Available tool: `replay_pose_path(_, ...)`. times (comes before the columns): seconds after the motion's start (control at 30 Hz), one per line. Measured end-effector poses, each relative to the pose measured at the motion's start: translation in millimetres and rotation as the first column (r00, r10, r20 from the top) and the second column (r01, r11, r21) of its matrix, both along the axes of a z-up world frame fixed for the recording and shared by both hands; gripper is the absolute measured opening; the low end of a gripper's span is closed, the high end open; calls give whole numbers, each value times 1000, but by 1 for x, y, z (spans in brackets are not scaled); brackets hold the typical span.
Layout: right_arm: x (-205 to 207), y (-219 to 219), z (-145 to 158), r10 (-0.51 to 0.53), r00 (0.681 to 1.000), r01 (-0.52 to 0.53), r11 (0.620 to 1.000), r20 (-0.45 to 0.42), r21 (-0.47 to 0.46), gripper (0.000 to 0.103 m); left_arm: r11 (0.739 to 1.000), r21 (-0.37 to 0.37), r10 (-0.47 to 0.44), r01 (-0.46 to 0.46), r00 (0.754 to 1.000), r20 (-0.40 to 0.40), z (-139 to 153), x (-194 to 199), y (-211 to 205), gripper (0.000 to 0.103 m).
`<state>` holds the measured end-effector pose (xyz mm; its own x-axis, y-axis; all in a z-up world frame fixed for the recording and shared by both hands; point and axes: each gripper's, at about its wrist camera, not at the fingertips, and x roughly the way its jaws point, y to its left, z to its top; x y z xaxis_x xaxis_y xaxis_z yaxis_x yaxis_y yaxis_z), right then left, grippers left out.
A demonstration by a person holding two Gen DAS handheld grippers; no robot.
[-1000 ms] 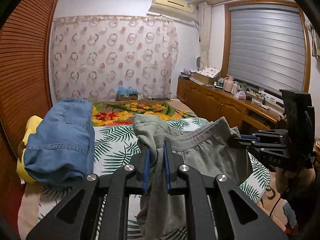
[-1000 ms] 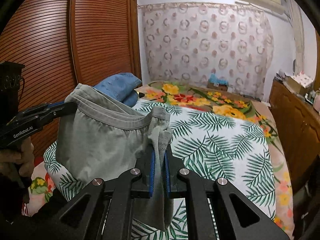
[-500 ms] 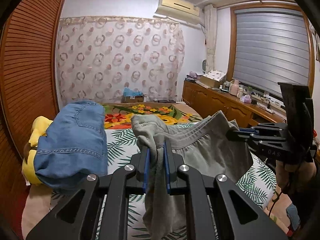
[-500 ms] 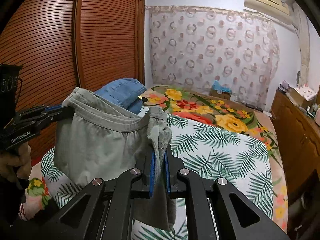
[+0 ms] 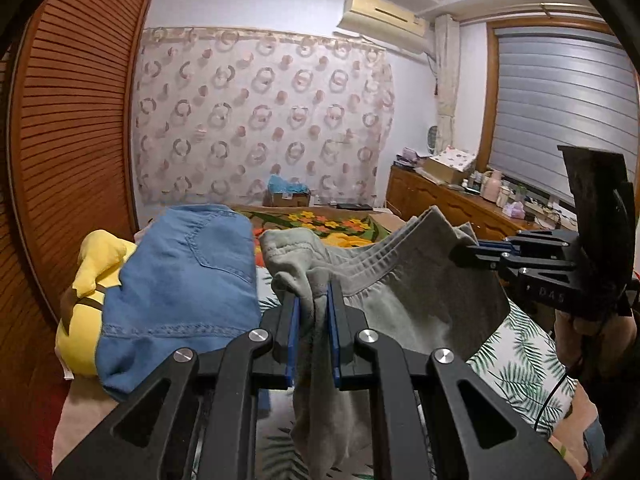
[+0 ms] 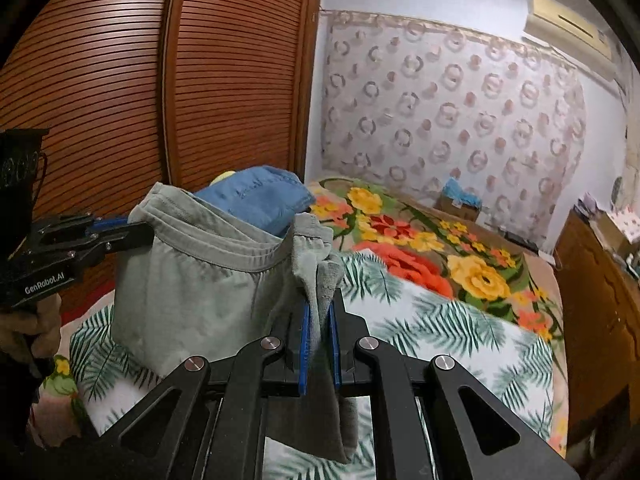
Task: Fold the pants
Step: 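Lift the grey pants with both tools and carry them onto the blue jeans stack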
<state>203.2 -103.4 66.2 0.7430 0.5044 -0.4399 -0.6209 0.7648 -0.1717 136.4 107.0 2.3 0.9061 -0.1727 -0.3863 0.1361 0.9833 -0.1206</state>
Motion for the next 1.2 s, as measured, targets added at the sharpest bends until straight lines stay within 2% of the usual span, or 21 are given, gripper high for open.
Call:
replay_pose_path(0.43,64,30,2,56,998,-55,998,42,-36,8,996,32,78,-78,997,2,4,36,31,14)
replay_pose_path(0.53,78,33,3,83,996,-82,996,18,-15,8,995,44,95,-95,995,-3,5,44,33,14)
replay_pose_path(1.0,127,49,3,170,985,-170,985,36,-1,8,981,91,170,-170,985,9,11,58,46,14)
replay_pose_path(1.2,151,61,9,222,974,-224,974,51,22,8,972,81,219,-219,976,9,15,63,62,14)
